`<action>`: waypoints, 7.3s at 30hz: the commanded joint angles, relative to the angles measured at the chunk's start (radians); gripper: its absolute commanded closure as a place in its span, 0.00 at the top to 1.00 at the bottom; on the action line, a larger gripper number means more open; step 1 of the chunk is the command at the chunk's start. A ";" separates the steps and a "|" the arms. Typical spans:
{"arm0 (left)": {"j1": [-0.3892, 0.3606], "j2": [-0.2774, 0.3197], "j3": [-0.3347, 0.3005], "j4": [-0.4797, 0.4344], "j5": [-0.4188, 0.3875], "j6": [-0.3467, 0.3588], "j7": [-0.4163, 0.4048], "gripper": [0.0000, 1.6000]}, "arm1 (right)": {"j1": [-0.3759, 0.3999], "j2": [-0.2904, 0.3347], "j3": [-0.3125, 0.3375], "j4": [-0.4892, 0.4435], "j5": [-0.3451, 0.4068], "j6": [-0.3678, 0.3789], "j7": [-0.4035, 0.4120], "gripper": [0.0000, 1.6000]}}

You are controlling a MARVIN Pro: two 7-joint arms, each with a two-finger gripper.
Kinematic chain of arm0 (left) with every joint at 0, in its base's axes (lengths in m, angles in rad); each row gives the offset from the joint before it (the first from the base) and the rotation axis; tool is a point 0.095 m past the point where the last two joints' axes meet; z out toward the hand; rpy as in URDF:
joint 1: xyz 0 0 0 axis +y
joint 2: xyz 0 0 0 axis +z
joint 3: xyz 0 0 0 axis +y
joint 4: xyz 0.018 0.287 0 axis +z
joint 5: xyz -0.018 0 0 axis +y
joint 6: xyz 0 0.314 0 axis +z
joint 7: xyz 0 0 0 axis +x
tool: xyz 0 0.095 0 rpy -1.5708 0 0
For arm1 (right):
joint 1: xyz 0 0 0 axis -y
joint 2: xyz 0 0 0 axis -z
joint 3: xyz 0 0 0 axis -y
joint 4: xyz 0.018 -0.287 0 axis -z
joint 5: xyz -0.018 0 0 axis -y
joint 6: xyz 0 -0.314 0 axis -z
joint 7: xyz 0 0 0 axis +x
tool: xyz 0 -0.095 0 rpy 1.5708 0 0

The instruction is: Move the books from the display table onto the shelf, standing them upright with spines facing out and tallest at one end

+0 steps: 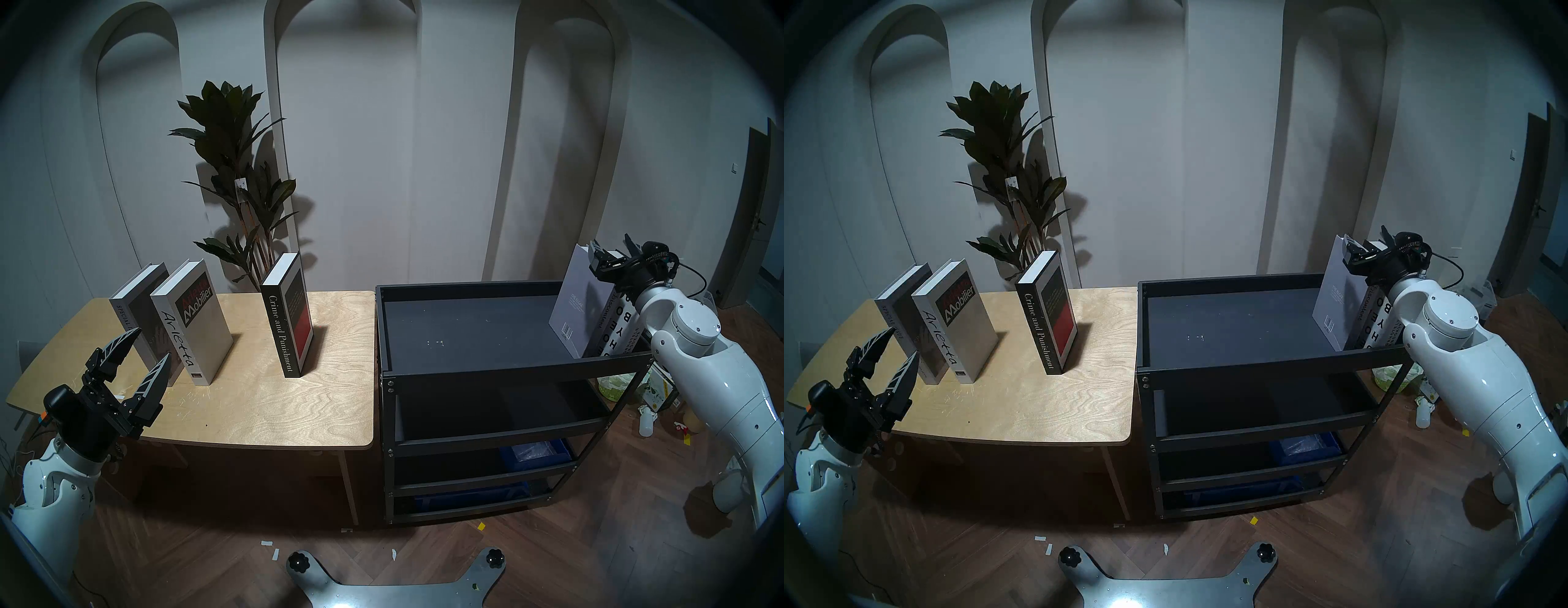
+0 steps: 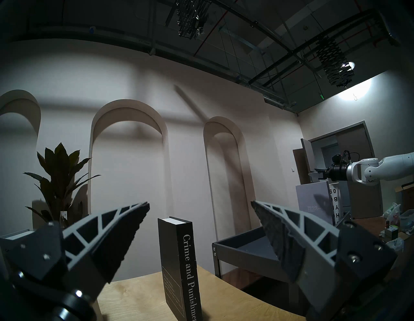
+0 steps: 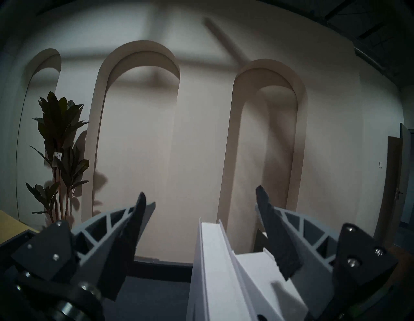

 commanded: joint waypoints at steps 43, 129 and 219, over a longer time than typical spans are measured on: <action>-0.223 0.127 -0.026 0.231 -0.303 0.149 0.009 1.00 | -0.370 -0.075 -0.100 -0.610 -0.092 -0.133 -0.266 1.00; -0.882 0.226 0.600 0.686 0.126 0.068 0.366 1.00 | -0.289 -0.106 -0.214 -0.471 -0.265 -0.094 -0.368 1.00; -1.016 0.289 0.462 0.374 0.074 0.410 0.500 0.00 | -0.249 -0.155 -0.275 -0.444 -0.301 -0.061 -0.375 1.00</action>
